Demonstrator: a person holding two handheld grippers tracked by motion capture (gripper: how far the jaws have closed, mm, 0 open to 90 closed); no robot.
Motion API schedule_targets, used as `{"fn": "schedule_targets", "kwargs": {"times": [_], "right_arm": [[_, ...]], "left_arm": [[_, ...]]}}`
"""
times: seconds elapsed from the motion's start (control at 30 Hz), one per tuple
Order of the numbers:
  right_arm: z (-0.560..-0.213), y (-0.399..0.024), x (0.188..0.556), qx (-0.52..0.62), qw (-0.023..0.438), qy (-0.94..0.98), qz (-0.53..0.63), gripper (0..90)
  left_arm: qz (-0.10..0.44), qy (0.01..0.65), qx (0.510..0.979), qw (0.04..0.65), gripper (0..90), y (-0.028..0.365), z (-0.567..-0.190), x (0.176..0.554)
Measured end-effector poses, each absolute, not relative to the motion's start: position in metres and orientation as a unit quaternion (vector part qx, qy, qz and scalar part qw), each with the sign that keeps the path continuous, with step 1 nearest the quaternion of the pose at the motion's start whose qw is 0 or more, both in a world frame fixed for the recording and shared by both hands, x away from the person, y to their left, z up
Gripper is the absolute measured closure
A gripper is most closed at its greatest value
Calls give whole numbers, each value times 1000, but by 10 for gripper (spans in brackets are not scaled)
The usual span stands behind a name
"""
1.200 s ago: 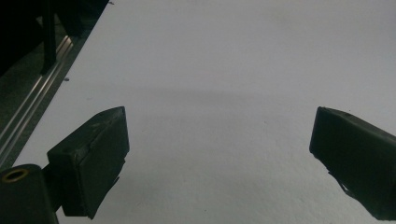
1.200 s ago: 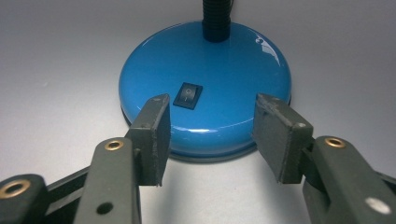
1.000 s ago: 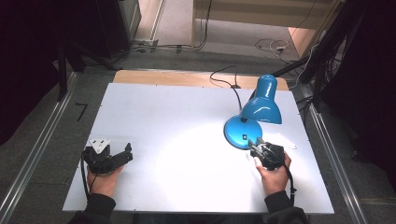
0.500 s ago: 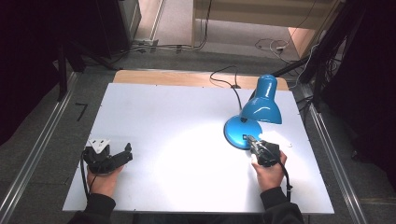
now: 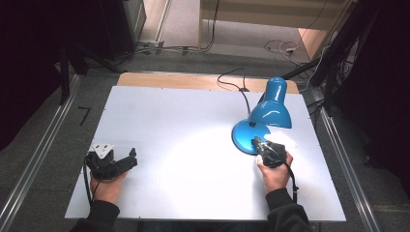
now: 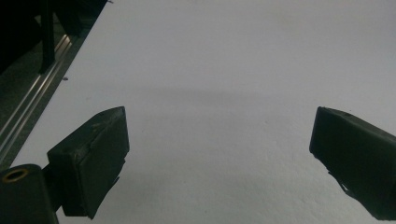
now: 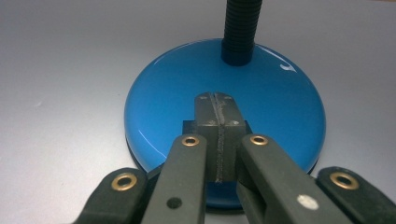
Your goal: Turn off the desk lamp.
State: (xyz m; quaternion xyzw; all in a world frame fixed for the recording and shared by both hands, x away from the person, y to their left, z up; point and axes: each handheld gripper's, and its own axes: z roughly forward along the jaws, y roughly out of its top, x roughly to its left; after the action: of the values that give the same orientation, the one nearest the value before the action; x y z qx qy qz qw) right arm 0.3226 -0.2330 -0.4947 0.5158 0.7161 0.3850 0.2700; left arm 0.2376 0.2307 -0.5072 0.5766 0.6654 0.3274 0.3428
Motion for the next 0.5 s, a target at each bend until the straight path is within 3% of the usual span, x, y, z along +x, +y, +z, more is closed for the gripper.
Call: {"fn": "schedule_targets", "kwargs": {"times": [0.5], "right_arm": [[-499, -231, 329, 517, 266, 718, 383, 882]], "left_arm": [[328, 665, 577, 342, 56, 231, -508, 238]]}}
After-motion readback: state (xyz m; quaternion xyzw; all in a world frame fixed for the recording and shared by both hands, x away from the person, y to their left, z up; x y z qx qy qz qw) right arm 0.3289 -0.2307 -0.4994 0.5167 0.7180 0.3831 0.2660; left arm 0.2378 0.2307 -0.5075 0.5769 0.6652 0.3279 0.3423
